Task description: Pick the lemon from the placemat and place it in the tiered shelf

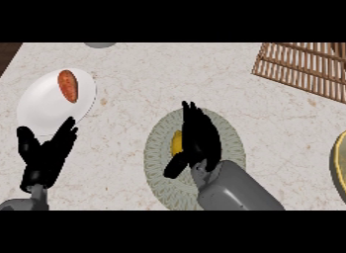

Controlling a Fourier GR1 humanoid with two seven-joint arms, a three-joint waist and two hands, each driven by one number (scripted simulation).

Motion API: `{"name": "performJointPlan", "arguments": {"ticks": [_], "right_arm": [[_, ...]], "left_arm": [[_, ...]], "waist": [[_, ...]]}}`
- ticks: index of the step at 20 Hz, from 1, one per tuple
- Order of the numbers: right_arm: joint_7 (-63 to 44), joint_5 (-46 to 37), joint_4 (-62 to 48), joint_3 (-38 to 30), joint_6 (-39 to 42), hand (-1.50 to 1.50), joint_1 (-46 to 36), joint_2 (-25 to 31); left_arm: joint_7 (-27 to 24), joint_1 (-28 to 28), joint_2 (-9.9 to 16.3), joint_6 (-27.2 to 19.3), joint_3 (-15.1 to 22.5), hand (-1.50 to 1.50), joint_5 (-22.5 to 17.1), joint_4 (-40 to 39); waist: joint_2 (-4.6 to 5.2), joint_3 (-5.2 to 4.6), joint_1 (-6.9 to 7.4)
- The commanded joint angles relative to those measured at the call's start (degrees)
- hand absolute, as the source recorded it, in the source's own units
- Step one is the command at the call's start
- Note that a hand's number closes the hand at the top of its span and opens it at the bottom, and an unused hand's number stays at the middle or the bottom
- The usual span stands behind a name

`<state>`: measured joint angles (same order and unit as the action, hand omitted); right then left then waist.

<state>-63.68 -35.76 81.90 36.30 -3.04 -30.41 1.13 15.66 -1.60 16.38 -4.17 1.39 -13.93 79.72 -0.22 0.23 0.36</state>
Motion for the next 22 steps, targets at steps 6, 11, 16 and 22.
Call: {"name": "performJointPlan", "arguments": {"ticks": [6, 11, 16, 22], "right_arm": [[-7.77, -3.21, -3.25, -1.26, 1.09, -1.50, -1.06, -1.10], [-4.50, -3.24, -10.47, 0.56, -4.26, -1.50, -2.92, -1.11], [1.37, -3.08, -15.14, 1.21, -11.17, -1.50, -1.44, -1.11], [3.57, -0.25, -20.72, 2.71, -14.36, -1.50, -4.88, -1.12]], "left_arm": [[-3.10, -0.59, -1.32, 1.57, -0.63, 0.00, 1.66, -6.73], [2.14, -1.62, -0.07, 2.47, -1.94, 0.00, 0.44, -1.25], [1.56, -0.79, -3.57, -0.18, 0.13, 0.00, 3.40, -0.52], [-4.08, -0.78, -4.36, 2.66, -1.64, 0.00, 3.46, -7.25]], "waist": [[0.24, -0.29, -0.54], [0.26, -0.24, 0.20], [0.30, -0.22, 0.35], [0.39, -0.25, 0.41]]}}
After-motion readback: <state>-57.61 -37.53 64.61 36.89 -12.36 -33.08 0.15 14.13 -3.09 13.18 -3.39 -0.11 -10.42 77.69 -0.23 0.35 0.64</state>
